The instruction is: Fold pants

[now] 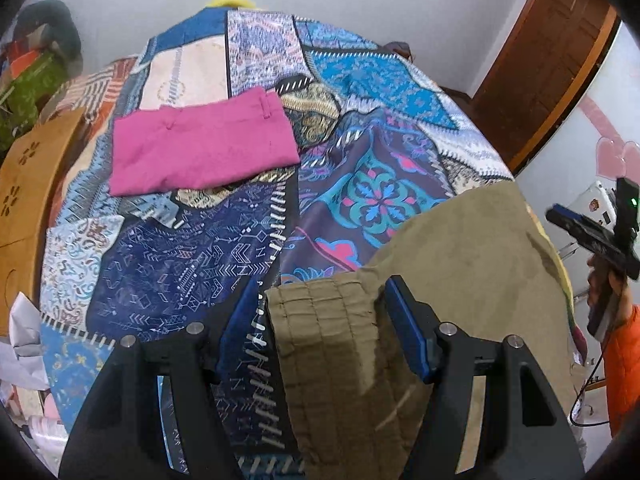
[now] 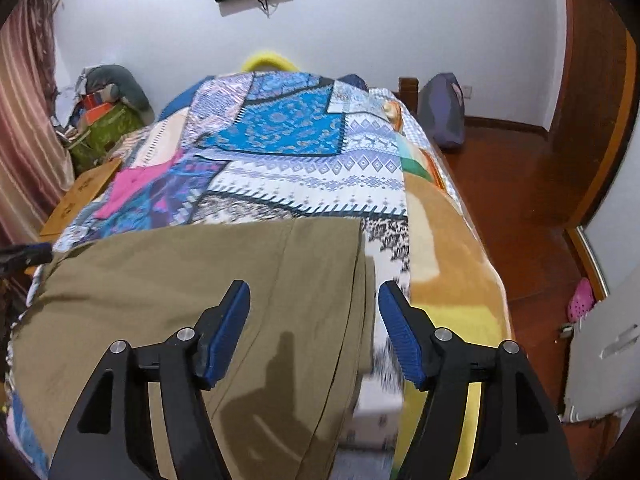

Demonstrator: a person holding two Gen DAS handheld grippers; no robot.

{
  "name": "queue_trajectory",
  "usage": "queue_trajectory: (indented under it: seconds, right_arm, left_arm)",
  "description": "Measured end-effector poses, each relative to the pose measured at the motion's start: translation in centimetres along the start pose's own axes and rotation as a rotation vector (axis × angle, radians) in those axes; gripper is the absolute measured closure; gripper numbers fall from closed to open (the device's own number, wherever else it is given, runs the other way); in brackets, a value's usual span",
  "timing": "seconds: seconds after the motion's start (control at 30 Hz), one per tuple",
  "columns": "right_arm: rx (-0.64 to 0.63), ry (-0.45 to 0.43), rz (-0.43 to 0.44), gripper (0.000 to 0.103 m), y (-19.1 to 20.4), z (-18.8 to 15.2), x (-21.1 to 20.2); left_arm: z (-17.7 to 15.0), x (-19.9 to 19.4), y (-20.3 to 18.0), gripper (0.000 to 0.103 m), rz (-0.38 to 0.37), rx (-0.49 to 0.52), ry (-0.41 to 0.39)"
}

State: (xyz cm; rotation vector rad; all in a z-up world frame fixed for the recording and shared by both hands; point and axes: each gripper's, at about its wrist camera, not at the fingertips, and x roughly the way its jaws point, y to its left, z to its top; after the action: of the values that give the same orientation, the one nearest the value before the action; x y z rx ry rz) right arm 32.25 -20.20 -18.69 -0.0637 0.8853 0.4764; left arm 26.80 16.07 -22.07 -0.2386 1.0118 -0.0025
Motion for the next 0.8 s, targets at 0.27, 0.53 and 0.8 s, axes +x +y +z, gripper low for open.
queue_trajectory:
  seconds: [0.27,0.53,0.8]
  right_arm:
    - [0.004,0.067,0.006,0.043,-1.6,1.6,6.2]
    - [-0.034,0.085,-0.019,0.091,-2.1,1.0,7.7]
    - [-0.092,0.169,-0.102,0.088,-1.1,2.6,7.7]
  left_arm:
    - [0.0,1.5,1.3,0.037,-0.001,-0.054,0.009]
    - [-0.6,1.9,2.5,0.037,-0.002,-0.125,-0.009]
    - [-0.3,1.5,1.9,0.036,0.023,-0.099,0.004]
